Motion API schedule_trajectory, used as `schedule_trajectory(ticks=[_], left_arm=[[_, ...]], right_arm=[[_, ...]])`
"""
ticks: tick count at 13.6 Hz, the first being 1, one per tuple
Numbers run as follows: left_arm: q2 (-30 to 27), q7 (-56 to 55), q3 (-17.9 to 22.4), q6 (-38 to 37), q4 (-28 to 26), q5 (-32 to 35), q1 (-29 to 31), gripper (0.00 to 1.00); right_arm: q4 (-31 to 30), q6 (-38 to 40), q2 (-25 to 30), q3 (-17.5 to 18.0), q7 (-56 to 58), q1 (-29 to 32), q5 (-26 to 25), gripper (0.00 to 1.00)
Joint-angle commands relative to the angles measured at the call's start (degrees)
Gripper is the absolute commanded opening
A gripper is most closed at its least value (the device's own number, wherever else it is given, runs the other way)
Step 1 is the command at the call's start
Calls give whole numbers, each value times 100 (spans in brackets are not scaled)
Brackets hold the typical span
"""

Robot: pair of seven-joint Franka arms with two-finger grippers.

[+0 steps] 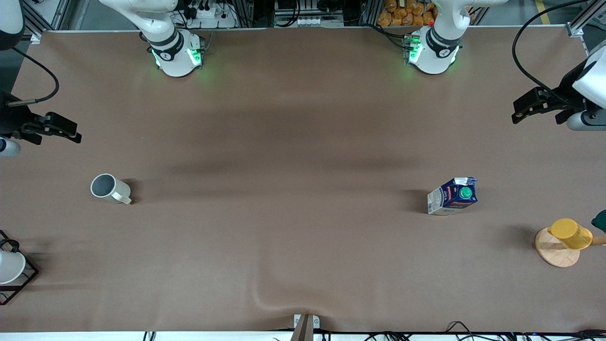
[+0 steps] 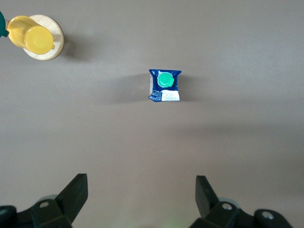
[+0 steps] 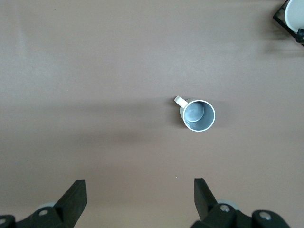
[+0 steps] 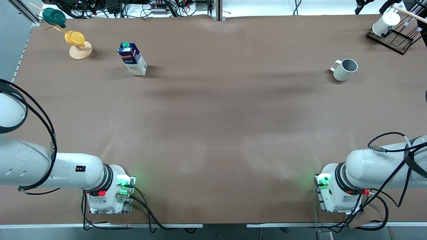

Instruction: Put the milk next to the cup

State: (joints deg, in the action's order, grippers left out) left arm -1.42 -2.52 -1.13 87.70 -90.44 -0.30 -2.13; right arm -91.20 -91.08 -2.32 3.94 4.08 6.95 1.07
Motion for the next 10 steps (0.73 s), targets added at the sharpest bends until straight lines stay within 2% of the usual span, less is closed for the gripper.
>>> schedule_trajectory(ticks=[1,10], left_arm=[[-8,75,8,-165,44,101,-7,100],[10,190,34,-166,62,101,55,100]], right_arm=[[5,11,4,-7,58,-9,33,100],[-4,20,4,-7,58,34,25,100]])
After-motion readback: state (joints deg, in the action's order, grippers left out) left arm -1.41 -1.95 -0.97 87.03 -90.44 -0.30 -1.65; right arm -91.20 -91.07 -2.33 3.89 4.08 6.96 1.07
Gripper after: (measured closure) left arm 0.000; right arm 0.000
